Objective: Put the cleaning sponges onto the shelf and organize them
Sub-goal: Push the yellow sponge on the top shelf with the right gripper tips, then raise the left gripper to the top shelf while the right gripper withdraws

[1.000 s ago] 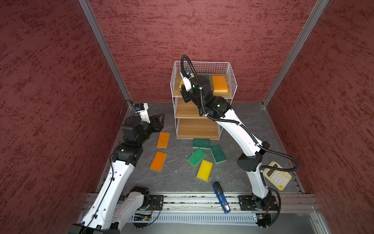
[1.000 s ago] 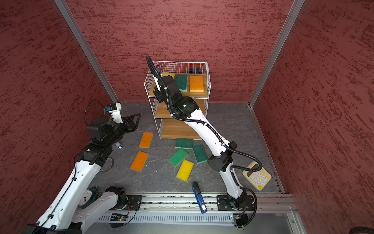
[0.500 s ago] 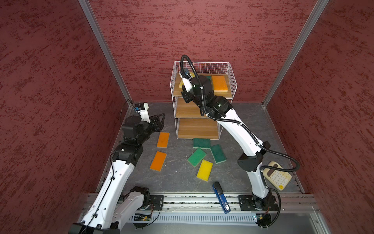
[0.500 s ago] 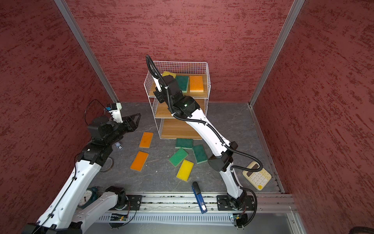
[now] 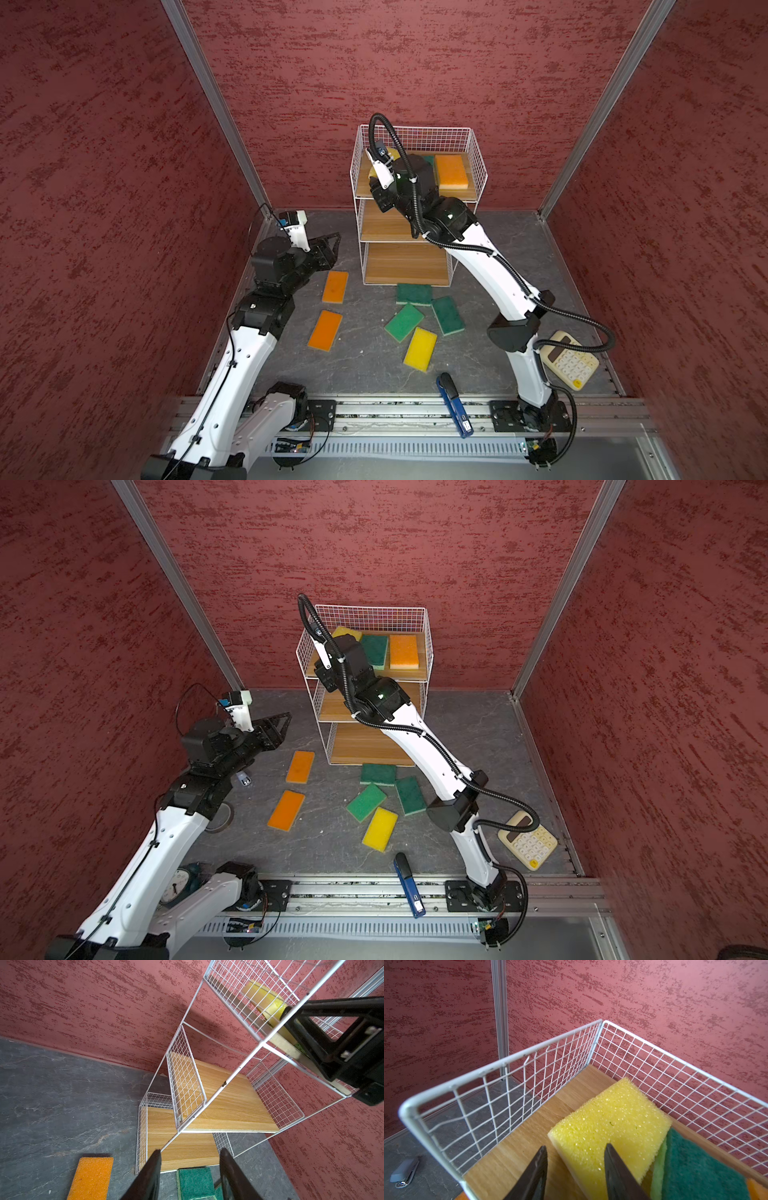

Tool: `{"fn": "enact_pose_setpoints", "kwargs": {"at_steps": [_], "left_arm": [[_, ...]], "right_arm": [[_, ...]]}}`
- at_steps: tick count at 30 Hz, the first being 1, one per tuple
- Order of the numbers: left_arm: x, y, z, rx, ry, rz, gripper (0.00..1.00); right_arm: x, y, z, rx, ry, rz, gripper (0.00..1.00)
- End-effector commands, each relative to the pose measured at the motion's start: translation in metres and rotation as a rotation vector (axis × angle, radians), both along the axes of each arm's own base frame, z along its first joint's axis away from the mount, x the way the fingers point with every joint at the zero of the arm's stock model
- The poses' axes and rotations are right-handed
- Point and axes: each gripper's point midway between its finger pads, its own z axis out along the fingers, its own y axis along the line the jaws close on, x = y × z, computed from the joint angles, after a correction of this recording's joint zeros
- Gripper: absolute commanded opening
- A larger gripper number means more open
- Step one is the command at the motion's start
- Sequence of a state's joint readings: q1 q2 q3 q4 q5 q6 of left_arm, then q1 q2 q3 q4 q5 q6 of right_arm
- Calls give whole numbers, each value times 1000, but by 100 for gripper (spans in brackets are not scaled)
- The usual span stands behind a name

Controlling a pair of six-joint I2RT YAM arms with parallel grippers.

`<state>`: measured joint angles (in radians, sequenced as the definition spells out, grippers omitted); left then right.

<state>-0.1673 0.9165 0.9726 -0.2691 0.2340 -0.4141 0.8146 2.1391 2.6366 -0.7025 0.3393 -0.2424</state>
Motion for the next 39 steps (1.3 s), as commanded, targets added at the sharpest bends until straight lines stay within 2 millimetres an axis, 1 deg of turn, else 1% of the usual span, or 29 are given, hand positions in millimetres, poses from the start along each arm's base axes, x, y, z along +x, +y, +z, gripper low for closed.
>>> {"fn": "enact_pose_setpoints", "kwargs": {"at_steps": [1,5,8,13,16,19,22,25,28,30,32,34,36,39], "left_arm": [[-4,-1,20,2,-42,-16,47],[-7,-3,25,11,-43,-24,47],[-9,-6,29,29,-45,-27,47],[-15,-12,45,69,-62,-41,48],[-20,-19,60,114,-79,-66,50],[-24,-32,74,185,-86,-117,51],[-29,-49,88,262,-114,-164,53],[-32,-67,102,322,-128,-225,54],[-28,-82,120,369,-149,-248,54],[-24,-92,129,381,-153,-260,53],[-18,-100,139,386,-146,-264,53],[-7,-110,142,408,-130,-257,53],[3,-118,143,444,-113,-246,53],[23,-128,142,494,-79,-228,54]], "right_arm": [[-16,-5,22,31,-17,46,49],[-28,-8,39,67,-33,68,57],[-41,-9,53,91,-48,102,59],[-64,-11,75,139,-65,169,62],[-74,-19,85,160,-70,178,62],[-79,-35,91,164,-61,141,63],[-82,-53,85,151,-27,89,64],[-82,-74,72,163,30,54,65],[-80,-106,62,229,83,21,65],[-84,-127,59,265,97,14,65],[-93,-148,58,291,98,7,66],[-103,-169,57,315,93,-15,67],[-108,-185,47,327,104,-36,67],[-113,-205,26,337,138,-62,67]]}}
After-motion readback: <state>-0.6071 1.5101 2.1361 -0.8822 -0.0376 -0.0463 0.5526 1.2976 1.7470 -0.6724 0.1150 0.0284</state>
